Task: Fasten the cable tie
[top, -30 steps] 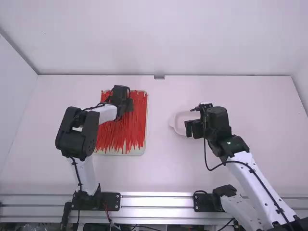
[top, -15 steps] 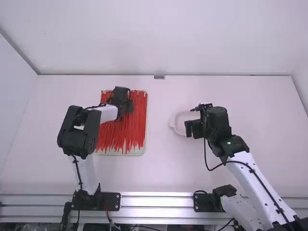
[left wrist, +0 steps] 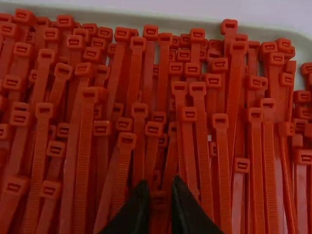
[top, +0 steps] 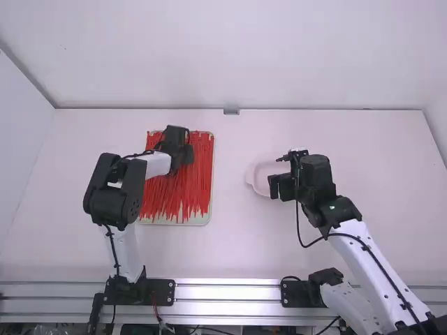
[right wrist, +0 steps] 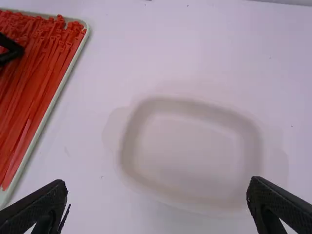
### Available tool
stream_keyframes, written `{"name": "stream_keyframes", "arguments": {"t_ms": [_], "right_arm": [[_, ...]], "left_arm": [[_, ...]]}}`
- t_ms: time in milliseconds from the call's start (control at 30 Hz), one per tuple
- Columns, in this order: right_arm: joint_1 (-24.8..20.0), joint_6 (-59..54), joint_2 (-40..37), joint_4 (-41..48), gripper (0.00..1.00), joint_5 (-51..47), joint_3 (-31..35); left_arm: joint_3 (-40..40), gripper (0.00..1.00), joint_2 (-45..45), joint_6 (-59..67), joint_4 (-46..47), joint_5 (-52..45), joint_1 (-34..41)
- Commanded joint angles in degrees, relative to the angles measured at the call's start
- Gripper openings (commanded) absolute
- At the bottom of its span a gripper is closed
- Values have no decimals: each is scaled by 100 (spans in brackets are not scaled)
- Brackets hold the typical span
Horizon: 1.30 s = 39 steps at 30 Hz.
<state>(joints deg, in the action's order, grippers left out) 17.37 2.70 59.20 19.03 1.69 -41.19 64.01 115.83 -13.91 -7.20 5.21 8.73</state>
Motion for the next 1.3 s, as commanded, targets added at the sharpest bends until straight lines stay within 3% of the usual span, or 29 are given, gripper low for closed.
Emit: {"name": "stream_keyframes", "arguments": {"t_ms": [0,767,1033,1267], "right_arm": [[31,4,39,-13,98,-2,-192],[33,7,37,-15,98,-4,-192],[31,4,37,-42,98,-2,-192],[33,4,37,-55,99,-2,-192]], "left_arm": [[-33,11,109,24,7,46,-13],[-28,2,59,-44,-83,321,-11],[144,2,-407,22,201,341,-15],[415,2,-1375,48,769,323,-15]]}}
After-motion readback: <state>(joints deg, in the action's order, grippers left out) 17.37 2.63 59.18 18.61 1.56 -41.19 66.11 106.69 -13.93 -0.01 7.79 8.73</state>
